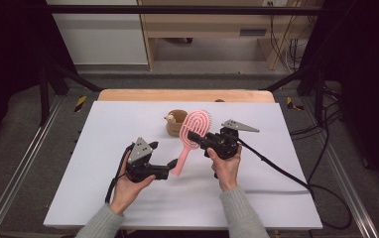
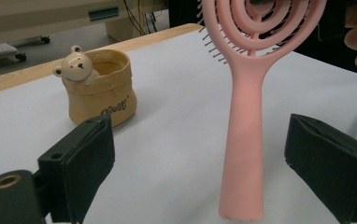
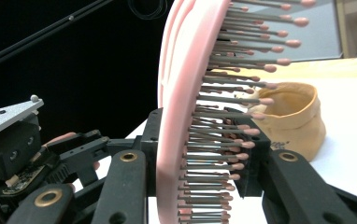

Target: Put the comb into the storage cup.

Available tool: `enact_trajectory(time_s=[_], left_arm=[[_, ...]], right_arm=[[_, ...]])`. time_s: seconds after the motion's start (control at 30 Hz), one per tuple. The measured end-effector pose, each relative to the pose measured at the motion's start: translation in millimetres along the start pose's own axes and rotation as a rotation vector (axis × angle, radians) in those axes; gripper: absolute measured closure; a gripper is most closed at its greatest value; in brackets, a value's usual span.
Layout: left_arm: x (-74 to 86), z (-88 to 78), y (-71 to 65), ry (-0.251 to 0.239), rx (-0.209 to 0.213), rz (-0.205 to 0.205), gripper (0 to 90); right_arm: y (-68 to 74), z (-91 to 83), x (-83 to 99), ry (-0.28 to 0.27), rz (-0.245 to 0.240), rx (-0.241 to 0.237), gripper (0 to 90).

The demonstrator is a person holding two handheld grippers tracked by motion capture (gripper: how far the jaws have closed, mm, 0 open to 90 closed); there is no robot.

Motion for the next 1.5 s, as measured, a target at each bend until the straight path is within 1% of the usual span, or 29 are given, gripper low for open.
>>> enact_trajectory(time_s=[0.1, 0.3, 0.57, 0.73, 0.87, 0.97, 1.1, 1.27, 1.5], left_arm=[[1.6, -3.6, 5.0, 0.001, 0.007, -0.024, 6.5], [7.3, -10.7, 17.5, 0.003, -0.010, -0.044, 5.5], [11.2, -20.8, 33.5, -0.004, -0.039, -0.067, 4.9], [14.7, -25.5, 41.0, -0.007, -0.053, -0.074, 4.6], [17.1, -29.0, 46.2, -0.010, -0.061, -0.079, 4.1], [18.8, -32.7, 49.9, -0.014, -0.064, -0.079, 3.7], [21.6, -38.6, 56.5, -0.019, -0.079, -0.081, 3.7], [26.9, -47.1, 65.5, -0.021, -0.093, -0.090, 3.7], [37.7, -57.1, 76.7, -0.015, -0.114, -0.090, 3.7]], right_arm=[[-0.5, -1.5, -1.5, 0.001, -0.006, 0.007, 62.8], [-2.0, -3.9, -4.3, 0.008, -0.021, 0.016, 62.8], [-3.4, -7.0, -10.4, 0.004, -0.022, 0.021, 62.8], [-4.0, -8.7, -13.5, 0.004, -0.016, 0.023, 62.8], [-5.8, -10.0, -16.3, 0.004, -0.012, 0.033, 62.8], [-7.5, -11.1, -18.7, 0.004, -0.018, 0.042, 62.8], [-8.8, -12.1, -22.4, 0.008, -0.031, 0.056, 62.9], [-6.7, -10.4, -27.5, 0.013, -0.049, 0.066, 62.8], [-3.6, -5.5, -35.2, 0.010, -0.070, 0.076, 62.8]])
Point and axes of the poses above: each handheld gripper's, and its own axes: z roughly forward along the jaws, x roughly out of its underside, y roughly to its left, the point moved 9 cm from there along z, roughly forward along the jaws, and after that the axes turned 5 degrees about z, right-handed, at the moved point
